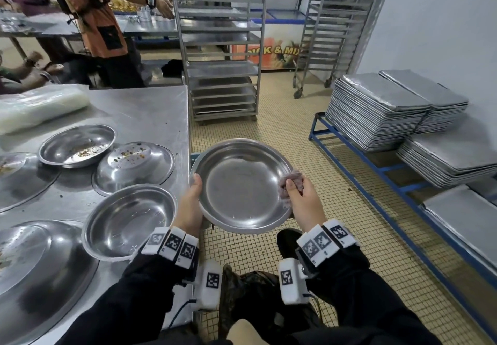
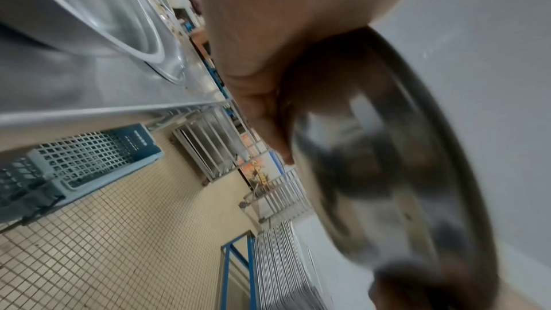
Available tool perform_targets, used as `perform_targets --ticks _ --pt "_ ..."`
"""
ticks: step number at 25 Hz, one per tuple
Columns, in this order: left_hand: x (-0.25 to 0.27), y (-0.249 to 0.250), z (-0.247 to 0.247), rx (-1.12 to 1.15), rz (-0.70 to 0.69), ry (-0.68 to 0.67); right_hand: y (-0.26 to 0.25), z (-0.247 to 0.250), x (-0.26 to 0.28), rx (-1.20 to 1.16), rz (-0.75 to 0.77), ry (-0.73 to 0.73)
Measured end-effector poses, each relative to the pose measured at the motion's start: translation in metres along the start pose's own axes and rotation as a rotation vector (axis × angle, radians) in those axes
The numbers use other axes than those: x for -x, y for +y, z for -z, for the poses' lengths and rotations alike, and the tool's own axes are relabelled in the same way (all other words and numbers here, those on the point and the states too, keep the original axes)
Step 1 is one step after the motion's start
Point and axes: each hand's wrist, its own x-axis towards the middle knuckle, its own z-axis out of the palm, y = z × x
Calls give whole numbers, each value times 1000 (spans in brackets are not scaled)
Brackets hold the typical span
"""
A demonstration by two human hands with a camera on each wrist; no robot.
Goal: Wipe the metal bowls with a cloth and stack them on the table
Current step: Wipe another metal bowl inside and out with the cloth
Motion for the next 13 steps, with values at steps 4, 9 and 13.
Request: perform_targets --ticks 4,9,13 --pt "0 -5 -3 -12 -50 -52 0 -8 2 4 9 102" --pt "-8 10 18 19 -34 -196 -16 13 -17 125 52 -77" --pt "-3 10 20 19 40 -57 -20 5 -13 163 87 -88"
